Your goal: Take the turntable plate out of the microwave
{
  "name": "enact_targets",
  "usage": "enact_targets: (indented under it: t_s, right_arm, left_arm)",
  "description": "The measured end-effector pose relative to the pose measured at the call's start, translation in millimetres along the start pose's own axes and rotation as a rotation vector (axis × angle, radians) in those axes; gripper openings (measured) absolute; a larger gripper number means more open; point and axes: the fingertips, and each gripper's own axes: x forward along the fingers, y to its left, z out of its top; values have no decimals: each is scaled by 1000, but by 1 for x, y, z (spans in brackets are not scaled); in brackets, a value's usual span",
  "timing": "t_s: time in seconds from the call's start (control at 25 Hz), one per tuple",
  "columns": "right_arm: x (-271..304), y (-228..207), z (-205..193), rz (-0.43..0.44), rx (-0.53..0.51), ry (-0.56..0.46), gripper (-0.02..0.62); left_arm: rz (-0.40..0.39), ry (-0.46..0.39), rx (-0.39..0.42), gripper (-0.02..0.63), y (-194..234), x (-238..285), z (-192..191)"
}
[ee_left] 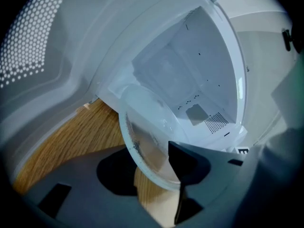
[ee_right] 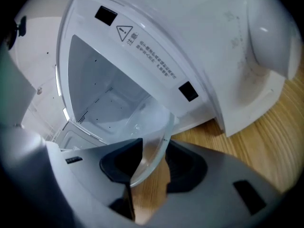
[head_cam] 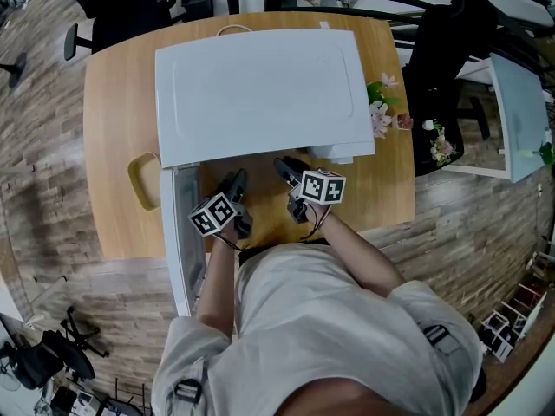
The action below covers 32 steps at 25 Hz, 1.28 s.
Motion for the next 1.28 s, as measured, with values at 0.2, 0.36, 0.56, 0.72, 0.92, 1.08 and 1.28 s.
enact_targets:
  t_s: [0.2, 0.36, 0.56, 0.72, 0.92, 1.08, 1.28]
  right_arm:
    - [-10, 3, -14, 19, 2, 10, 155]
    - [-11, 3, -18, 45, -16, 13, 155]
    - [-11, 3, -18, 58, -45, 45, 184]
    - [-10, 0, -19, 57, -34, 47, 195]
    - [-1, 1, -8, 66, -50, 8, 218]
    - [12, 1, 5, 64, -31, -17, 216]
    - [12, 1, 8, 77, 4, -29, 176]
  left_arm:
    - [-2, 15, 5, 207, 0, -13, -11]
    - [-18, 18, 11, 207, 0, -13, -11]
    - [-18, 27, 19, 204, -1, -16, -11]
    - [-20, 22, 16, 203, -2, -16, -11]
    - [-22, 25, 18, 202, -1, -15, -13]
    - [-16, 27, 23, 201, -2, -16, -12]
    - [-17, 35, 30, 203, -3, -18, -15]
